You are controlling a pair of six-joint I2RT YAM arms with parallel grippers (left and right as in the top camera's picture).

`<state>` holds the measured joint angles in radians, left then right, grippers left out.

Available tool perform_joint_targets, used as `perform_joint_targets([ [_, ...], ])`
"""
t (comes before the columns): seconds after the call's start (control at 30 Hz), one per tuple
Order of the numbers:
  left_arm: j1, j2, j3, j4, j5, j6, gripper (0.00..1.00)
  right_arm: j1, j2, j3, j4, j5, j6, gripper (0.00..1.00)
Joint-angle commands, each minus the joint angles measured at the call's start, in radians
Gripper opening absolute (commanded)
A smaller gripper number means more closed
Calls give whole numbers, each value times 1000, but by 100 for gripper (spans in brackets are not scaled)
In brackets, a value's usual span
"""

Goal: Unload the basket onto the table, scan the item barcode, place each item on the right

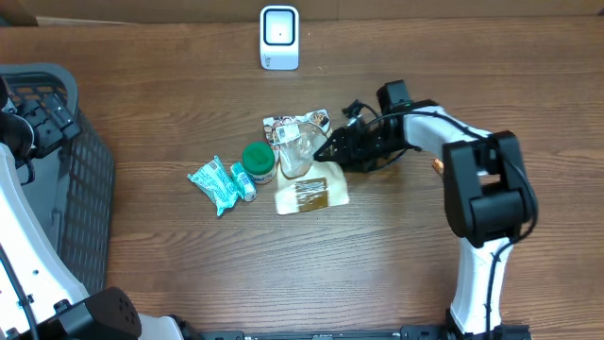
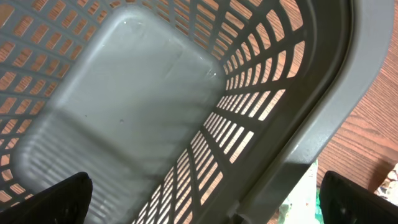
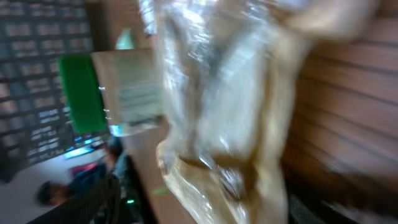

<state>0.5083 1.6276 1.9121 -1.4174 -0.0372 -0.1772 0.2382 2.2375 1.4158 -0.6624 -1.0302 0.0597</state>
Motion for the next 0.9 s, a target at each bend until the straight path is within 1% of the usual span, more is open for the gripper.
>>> perform_joint_targets([
  [0.0, 0, 3, 7, 1, 2, -6, 100, 68, 77, -9, 68, -22, 87, 76],
  [0.07, 0, 3, 7, 1, 2, -6, 100, 101, 77, -9, 155, -23, 169, 72],
  [0.1, 0, 3, 7, 1, 2, -6, 100, 116, 77, -9, 203, -23, 215, 68],
  [0.13, 0, 3, 7, 1, 2, -6, 99, 132, 77, -9, 258, -22, 264, 62],
  [0.17, 0, 3, 7, 1, 2, -6, 100, 138, 77, -9, 285, -22, 283, 60],
  [0.27, 0, 3, 7, 1, 2, -6, 99, 150, 77, -9, 356, -22, 337, 44],
  [0.3, 0, 3, 7, 1, 2, -6, 100, 150, 77, -9, 361, -22, 337, 37],
  [0.37, 0, 3, 7, 1, 2, -6, 100, 144, 77, -9, 361, -22, 338, 27],
  [0.47, 0, 3, 7, 1, 2, -6, 100, 134, 77, -9, 358, -22, 337, 23],
  [0.7, 0, 3, 7, 1, 2, -6, 100, 131, 74, -8, 354, -22, 333, 22],
  [0.77, 0, 3, 7, 1, 2, -6, 100, 128, 58, -8, 335, -23, 326, 21],
  [0.87, 0, 3, 7, 1, 2, -6, 100, 123, -21, -8, 257, -18, 205, 18],
])
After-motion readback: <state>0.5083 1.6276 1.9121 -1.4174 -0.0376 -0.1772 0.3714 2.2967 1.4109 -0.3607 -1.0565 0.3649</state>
